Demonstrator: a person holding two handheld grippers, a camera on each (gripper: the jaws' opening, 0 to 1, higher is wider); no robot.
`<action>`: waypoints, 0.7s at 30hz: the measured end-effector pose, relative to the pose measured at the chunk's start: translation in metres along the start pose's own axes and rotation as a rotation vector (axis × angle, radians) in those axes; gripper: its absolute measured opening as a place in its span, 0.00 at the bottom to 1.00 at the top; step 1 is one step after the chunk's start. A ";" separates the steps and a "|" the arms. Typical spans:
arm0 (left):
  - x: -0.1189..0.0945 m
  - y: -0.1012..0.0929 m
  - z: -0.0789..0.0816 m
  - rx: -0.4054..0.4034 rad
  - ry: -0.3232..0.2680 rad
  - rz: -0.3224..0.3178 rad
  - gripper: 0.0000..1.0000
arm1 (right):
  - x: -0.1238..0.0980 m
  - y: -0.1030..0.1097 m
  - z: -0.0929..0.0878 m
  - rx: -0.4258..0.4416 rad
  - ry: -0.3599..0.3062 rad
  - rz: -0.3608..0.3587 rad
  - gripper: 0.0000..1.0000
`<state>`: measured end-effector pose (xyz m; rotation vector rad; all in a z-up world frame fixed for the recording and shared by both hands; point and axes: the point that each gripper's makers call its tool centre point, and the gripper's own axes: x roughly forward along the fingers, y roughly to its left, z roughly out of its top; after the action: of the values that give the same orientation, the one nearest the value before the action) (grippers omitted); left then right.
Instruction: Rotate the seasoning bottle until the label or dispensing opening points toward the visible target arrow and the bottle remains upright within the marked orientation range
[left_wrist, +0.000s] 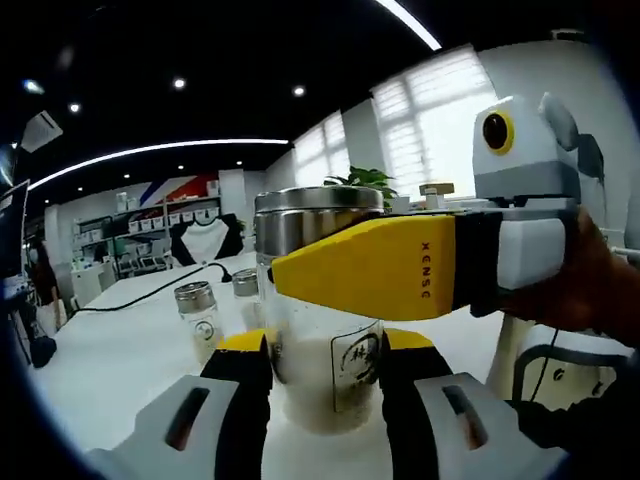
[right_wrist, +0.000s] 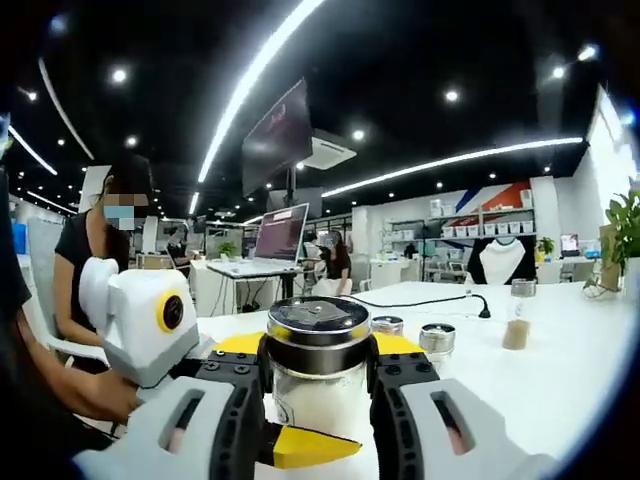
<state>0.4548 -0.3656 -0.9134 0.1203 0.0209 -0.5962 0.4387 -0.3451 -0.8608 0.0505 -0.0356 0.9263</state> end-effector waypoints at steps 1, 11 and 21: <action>0.000 0.000 0.000 -0.003 -0.005 0.008 0.44 | 0.000 -0.003 0.000 0.014 0.000 -0.024 0.37; 0.002 0.001 -0.006 0.015 0.008 0.062 0.44 | 0.005 -0.003 -0.009 -0.048 0.043 -0.142 0.38; 0.005 -0.003 -0.004 0.040 -0.001 0.000 0.45 | 0.004 -0.008 -0.005 -0.074 0.046 -0.156 0.37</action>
<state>0.4575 -0.3700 -0.9180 0.1587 0.0084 -0.5969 0.4469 -0.3465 -0.8663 -0.0366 -0.0225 0.7690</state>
